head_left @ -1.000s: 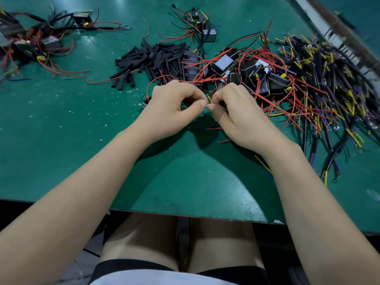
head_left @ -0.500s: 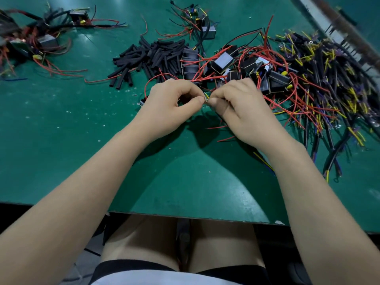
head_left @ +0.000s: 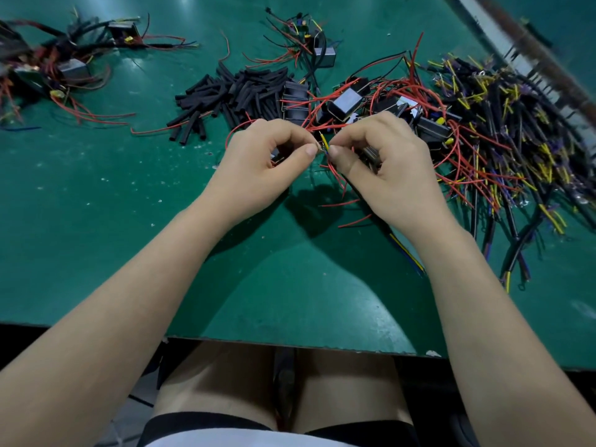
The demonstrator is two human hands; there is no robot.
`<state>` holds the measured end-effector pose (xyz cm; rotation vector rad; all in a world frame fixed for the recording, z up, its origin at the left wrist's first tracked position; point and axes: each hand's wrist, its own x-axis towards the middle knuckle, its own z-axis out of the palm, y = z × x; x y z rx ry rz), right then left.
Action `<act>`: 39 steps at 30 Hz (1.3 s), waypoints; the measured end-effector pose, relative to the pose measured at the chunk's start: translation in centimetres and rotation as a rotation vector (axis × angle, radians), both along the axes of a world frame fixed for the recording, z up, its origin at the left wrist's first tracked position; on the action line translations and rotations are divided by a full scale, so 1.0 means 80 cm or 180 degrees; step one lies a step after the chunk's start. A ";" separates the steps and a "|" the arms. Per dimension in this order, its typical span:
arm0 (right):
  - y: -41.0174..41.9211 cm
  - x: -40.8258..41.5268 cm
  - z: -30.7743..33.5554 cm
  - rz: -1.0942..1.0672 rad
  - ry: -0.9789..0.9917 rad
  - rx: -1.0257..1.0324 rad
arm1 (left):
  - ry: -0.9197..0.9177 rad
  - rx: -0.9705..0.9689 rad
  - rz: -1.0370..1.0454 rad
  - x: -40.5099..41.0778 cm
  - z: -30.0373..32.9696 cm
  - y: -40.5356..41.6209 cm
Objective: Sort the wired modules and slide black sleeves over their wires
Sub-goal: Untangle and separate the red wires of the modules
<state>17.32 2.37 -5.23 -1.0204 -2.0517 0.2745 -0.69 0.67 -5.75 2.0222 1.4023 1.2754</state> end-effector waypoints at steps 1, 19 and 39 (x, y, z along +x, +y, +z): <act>0.000 -0.001 0.000 0.0011 -0.0057 0.0021 | 0.0012 0.0019 -0.0016 0.000 0.000 0.000; -0.001 -0.005 -0.003 -0.0082 -0.0164 -0.0218 | 0.0866 0.0866 0.0342 0.004 -0.004 -0.002; -0.001 -0.004 -0.005 -0.0264 -0.0857 0.0403 | 0.0546 -0.0581 0.0079 0.006 0.007 -0.001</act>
